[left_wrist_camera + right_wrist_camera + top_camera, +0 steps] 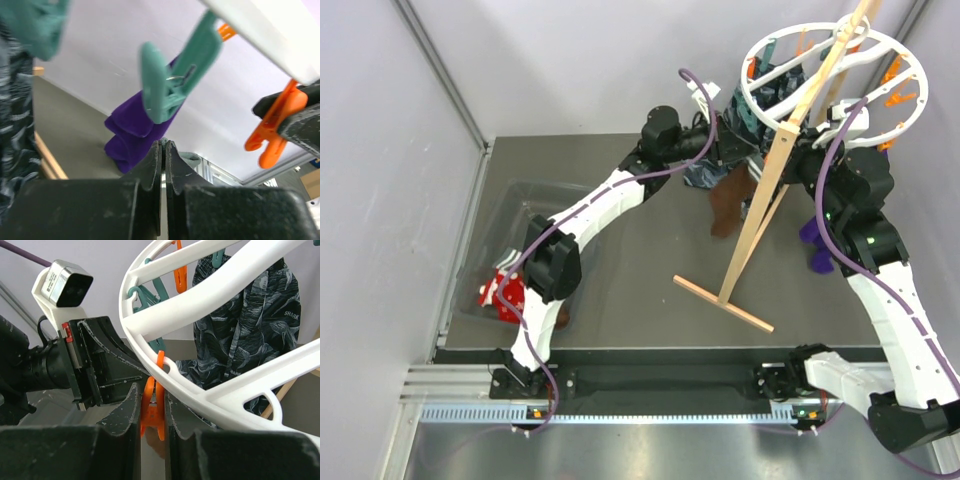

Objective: Clip the socks to the hanger
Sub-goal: Clamp the sock onto the hanger.

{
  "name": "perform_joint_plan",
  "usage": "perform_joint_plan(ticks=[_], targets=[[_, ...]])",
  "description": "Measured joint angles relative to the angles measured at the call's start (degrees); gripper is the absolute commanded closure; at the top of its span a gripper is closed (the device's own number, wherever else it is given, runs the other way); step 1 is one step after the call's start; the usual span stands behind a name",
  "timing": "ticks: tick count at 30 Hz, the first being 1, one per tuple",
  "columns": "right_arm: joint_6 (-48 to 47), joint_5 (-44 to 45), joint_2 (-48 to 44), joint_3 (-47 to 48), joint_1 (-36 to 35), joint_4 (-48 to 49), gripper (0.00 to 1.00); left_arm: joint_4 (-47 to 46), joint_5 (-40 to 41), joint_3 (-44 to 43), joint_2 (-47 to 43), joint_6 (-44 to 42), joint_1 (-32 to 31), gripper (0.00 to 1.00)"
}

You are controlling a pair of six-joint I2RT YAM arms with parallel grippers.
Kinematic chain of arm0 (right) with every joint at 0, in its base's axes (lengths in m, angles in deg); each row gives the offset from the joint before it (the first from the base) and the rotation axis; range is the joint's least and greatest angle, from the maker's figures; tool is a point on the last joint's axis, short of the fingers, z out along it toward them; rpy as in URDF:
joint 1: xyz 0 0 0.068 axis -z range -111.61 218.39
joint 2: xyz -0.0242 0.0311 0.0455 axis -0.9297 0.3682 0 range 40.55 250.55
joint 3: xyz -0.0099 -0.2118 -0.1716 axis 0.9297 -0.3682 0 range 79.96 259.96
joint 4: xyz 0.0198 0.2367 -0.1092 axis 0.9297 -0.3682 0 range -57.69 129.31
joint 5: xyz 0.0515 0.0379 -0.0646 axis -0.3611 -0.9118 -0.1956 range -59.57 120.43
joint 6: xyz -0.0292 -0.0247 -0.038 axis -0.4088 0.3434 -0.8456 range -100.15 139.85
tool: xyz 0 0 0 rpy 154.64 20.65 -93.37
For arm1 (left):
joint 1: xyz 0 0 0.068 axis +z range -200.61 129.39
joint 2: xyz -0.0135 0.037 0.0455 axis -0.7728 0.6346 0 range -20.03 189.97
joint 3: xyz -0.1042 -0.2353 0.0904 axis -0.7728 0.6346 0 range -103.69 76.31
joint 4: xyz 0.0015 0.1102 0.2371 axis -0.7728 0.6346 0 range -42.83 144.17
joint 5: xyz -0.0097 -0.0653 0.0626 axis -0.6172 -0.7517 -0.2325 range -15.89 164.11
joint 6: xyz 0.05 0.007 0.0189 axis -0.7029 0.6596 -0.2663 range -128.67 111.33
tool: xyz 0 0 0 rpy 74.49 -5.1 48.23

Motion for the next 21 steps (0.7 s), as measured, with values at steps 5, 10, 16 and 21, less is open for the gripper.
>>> perform_joint_plan(ticks=[5,10,16,21], targets=[[0.0,0.0,0.0,0.0,0.0,0.0,1.00,0.1,-0.1,-0.6,0.0,0.2,-1.3,1.00],[0.0,0.0,0.0,0.0,0.0,0.0,1.00,0.1,-0.2,-0.6,-0.1,0.2,-1.7,1.00],[0.0,0.0,0.0,0.0,0.0,0.0,1.00,0.1,-0.2,-0.5,-1.9,0.2,-2.3,1.00],[0.0,0.0,0.0,0.0,0.0,0.0,1.00,-0.3,-0.2,1.1,-4.7,0.2,-2.4,1.00]])
